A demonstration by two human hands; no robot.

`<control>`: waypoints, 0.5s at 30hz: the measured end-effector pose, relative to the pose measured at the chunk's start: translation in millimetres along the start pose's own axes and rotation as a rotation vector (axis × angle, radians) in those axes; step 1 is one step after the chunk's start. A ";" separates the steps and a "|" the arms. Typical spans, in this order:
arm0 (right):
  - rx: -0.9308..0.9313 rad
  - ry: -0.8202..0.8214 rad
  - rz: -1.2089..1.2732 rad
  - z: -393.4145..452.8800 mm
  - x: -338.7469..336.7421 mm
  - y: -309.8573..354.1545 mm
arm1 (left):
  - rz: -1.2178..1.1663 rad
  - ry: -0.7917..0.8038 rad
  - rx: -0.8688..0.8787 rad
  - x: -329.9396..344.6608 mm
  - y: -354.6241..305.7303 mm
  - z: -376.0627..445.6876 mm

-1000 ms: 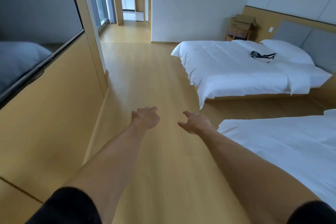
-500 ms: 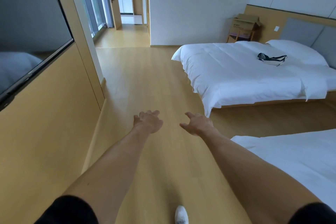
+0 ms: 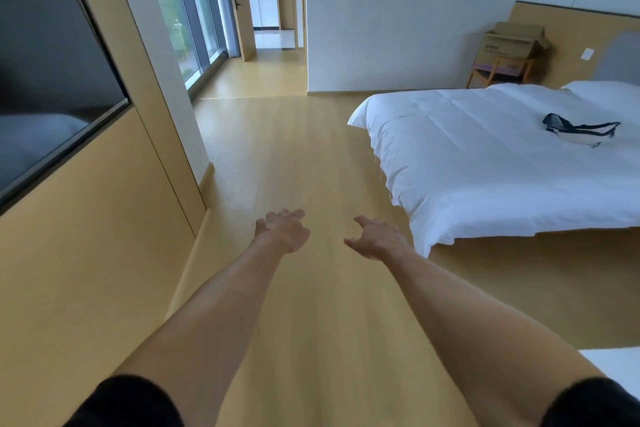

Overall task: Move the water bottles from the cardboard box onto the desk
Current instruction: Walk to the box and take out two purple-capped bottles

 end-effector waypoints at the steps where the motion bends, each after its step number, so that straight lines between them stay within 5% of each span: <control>1: 0.002 0.002 0.001 13.6 -4.7 -0.9 | -0.002 0.002 0.001 -4.3 -1.1 13.2; 15: 0.070 -0.020 -0.010 221.1 -110.9 11.6 | -0.042 -0.016 0.094 -111.2 -7.3 243.4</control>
Point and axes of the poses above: each hand's wrist, its own z-axis towards the middle knuckle, its own x-axis out of the palm, y = z × x, the point moved 10 cm from there along z, towards the middle knuckle, and after that the axes turned 12 degrees about y, right-handed, at the moved point
